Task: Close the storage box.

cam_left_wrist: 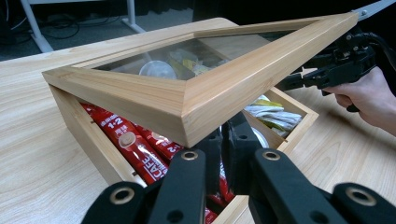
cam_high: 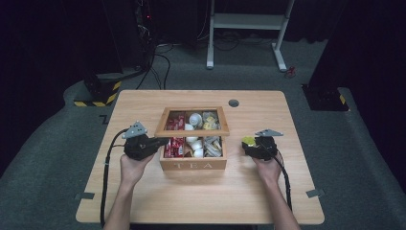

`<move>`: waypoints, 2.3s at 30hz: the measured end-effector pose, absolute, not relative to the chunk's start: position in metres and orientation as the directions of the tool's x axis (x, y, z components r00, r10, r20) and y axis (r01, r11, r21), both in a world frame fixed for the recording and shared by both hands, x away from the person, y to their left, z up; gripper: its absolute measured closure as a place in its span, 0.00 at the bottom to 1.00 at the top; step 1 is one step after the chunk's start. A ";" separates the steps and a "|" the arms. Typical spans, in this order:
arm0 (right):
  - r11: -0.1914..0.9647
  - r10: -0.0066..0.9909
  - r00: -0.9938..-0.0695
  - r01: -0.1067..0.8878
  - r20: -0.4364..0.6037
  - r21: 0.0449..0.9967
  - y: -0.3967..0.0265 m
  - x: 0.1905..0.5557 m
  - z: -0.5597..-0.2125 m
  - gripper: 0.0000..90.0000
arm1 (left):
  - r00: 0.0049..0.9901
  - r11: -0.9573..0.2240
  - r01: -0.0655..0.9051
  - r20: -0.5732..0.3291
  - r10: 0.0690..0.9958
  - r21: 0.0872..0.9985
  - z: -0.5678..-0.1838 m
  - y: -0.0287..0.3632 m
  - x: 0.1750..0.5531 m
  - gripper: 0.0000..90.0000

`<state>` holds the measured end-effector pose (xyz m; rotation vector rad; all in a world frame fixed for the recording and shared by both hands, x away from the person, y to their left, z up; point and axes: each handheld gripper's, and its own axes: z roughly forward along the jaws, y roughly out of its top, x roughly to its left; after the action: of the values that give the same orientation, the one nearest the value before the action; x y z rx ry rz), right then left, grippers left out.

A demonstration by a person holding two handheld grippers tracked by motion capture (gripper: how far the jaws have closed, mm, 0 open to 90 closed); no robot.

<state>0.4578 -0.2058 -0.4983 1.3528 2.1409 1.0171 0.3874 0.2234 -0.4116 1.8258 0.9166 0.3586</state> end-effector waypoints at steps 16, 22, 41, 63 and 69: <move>0.198 0.889 -0.447 0.565 0.095 0.801 -0.226 0.440 -0.485 0.41 | 0.666 -0.192 0.421 -0.159 0.729 0.886 -0.413 0.224 0.387 0.96; 0.165 0.892 -0.438 0.543 0.109 0.823 -0.243 0.427 -0.480 0.43 | 0.663 -0.185 0.424 -0.164 0.730 0.887 -0.413 0.223 0.387 0.96; 0.157 0.918 -0.385 0.567 0.092 0.808 -0.268 0.394 -0.503 0.47 | 0.661 -0.184 0.425 -0.165 0.732 0.887 -0.414 0.222 0.385 0.96; 0.201 0.938 -0.345 0.615 0.030 0.762 -0.268 0.385 -0.521 0.47 | 0.658 -0.184 0.435 -0.172 0.733 0.881 -0.423 0.222 0.381 0.96; 0.242 0.942 -0.336 0.636 -0.019 0.733 -0.264 0.387 -0.522 0.43 | 0.658 -0.173 0.436 -0.181 0.731 0.883 -0.423 0.223 0.379 0.96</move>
<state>0.3867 -0.2637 -0.5224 1.4388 2.0591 0.8816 0.3794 0.2233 -0.4233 1.8093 0.9324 0.3456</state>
